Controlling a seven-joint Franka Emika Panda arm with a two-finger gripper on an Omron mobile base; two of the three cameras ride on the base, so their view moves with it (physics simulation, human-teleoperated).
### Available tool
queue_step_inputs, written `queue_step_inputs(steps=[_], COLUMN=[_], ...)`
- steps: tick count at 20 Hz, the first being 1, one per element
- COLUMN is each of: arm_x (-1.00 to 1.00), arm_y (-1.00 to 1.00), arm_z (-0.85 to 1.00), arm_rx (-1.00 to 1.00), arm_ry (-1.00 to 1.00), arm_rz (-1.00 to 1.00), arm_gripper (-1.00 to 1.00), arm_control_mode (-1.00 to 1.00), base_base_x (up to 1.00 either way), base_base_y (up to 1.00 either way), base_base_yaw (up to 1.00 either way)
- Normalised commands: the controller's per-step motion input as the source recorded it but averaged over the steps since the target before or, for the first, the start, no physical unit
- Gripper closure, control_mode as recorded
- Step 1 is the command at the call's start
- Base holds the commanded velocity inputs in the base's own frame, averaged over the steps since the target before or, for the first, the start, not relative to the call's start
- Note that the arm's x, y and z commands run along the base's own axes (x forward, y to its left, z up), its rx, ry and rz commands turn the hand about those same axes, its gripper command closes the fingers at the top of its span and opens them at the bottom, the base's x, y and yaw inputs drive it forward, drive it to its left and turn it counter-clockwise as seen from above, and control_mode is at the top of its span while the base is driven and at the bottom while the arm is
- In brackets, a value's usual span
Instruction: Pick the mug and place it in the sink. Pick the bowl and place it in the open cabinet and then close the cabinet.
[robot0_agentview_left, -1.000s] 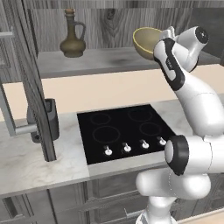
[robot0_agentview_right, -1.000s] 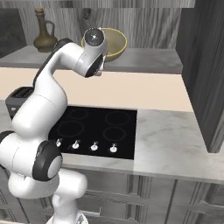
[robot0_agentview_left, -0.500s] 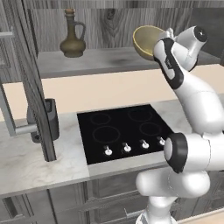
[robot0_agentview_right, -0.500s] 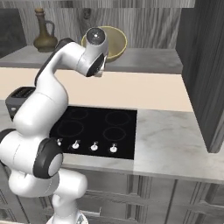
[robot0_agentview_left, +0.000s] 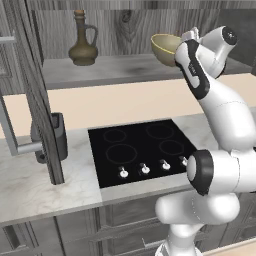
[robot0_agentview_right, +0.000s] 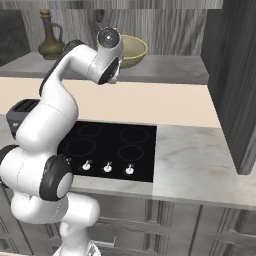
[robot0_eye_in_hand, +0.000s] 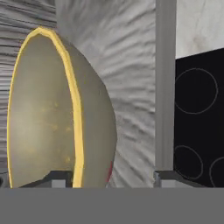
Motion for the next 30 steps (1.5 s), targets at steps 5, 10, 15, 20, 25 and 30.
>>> queue_step_inputs(steps=[5,10,15,20,25,30], arm_x=[-0.01,-0.22,-0.54,-0.70,-0.89,-0.88], arm_y=[0.00,0.00,-0.05,-0.07,0.00,0.00], arm_z=[0.32,0.20,0.16,0.50,0.28,0.15], arm_rx=[0.00,0.00,0.00,0.02,0.03,0.00], arm_ry=[-0.34,-0.37,-0.24,-0.02,0.24,0.41], arm_rz=[0.00,0.00,-0.02,-0.10,-0.13,-0.14], arm_gripper=[-1.00,-1.00,-1.00,-1.00,-1.00,-1.00], arm_control_mode=[-1.00,-1.00,-1.00,-1.00,-1.00,-1.00], base_base_x=[0.00,0.00,0.00,0.00,0.00,0.00], base_base_y=[0.00,0.00,0.00,0.00,0.00,0.00], base_base_yaw=[0.00,0.00,0.00,0.00,0.00,0.00])
